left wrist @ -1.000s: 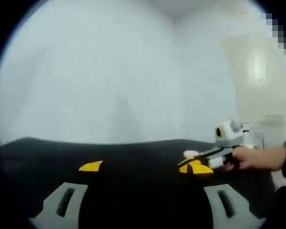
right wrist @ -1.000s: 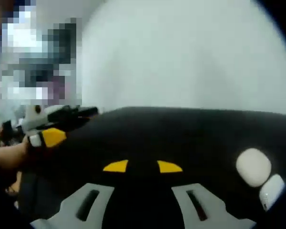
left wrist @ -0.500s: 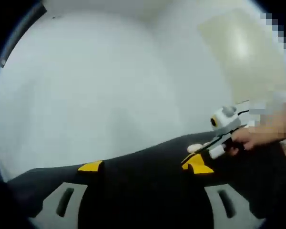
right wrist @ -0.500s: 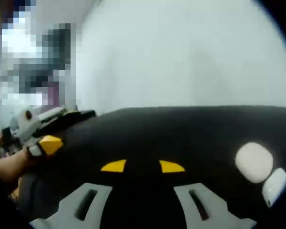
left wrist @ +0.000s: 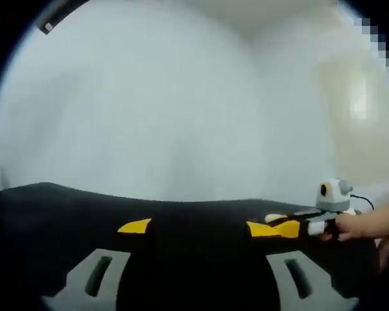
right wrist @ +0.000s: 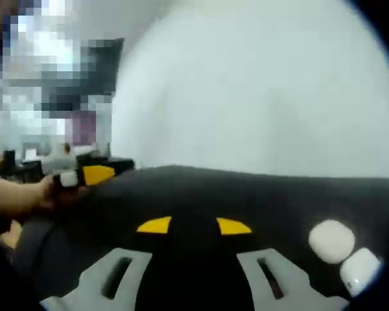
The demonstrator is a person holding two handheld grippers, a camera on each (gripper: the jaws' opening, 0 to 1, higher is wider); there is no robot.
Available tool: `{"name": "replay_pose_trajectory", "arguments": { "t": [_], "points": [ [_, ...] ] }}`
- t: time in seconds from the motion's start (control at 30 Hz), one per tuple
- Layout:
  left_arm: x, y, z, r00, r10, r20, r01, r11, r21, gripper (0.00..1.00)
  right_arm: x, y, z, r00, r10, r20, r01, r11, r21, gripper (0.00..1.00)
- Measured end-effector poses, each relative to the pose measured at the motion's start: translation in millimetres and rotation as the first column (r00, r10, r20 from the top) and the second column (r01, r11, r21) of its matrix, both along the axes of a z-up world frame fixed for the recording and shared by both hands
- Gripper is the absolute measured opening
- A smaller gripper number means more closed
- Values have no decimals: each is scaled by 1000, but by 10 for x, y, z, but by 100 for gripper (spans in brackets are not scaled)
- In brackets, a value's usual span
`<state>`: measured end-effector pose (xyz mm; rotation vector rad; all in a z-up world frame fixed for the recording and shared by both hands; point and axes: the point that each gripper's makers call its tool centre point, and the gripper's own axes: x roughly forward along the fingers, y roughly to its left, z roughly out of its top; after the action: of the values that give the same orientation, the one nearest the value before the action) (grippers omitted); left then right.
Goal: Pick up three earphones and place each one into its charging case using tactile feedback, ensure that each earphone is properly inserted and securely positioned inside the case.
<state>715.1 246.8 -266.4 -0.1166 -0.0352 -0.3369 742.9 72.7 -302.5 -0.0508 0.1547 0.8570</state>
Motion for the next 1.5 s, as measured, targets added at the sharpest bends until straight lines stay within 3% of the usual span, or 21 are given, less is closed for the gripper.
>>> {"name": "replay_pose_trajectory", "arguments": {
  "t": [0.07,0.13,0.17,0.27,0.3,0.4,0.47,0.53,0.77,0.93,1.2,1.33,1.5],
  "points": [
    [6,8,-39,1000,20,-9,-20,999,42,38,-33,30,60,996,13,83,-11,1000,-25,33],
    [-38,1,-39,999,32,16,-34,995,98,23,-139,50,66,997,33,73,-32,999,-11,33],
    [-61,-20,-39,1000,25,15,-26,995,91,22,-157,52,31,998,44,35,-44,999,1,33],
    [-122,-108,-8,1000,-18,7,18,999,40,22,-173,22,61,998,50,26,-51,998,30,33],
    [-146,-129,18,999,-29,18,28,999,29,22,-184,24,57,999,47,-11,-46,997,55,33],
    [-230,-280,26,997,-70,41,66,994,93,25,-252,18,35,997,65,-28,-64,997,48,33],
    [-244,-326,35,996,-70,46,65,993,98,26,-282,8,99,996,73,42,-74,997,28,33],
    [-221,-337,42,997,-69,29,67,996,50,28,-289,-19,123,998,57,39,-59,998,38,33],
    [-246,-381,46,996,-84,31,81,994,79,30,-362,-15,219,991,75,108,-78,996,30,33],
    [-269,-445,-2,995,-105,4,104,989,105,34,-370,-4,261,990,78,114,-84,995,47,33],
    [-347,-517,33,991,-120,54,107,973,204,26,-410,54,325,983,95,157,-105,993,55,33],
    [-336,-530,-11,991,-123,50,108,966,234,24,-371,46,290,983,88,159,-95,995,34,33],
    [-312,-477,-15,994,-98,49,84,969,231,22,-355,68,270,982,98,160,-103,994,23,32]
  ]
}}
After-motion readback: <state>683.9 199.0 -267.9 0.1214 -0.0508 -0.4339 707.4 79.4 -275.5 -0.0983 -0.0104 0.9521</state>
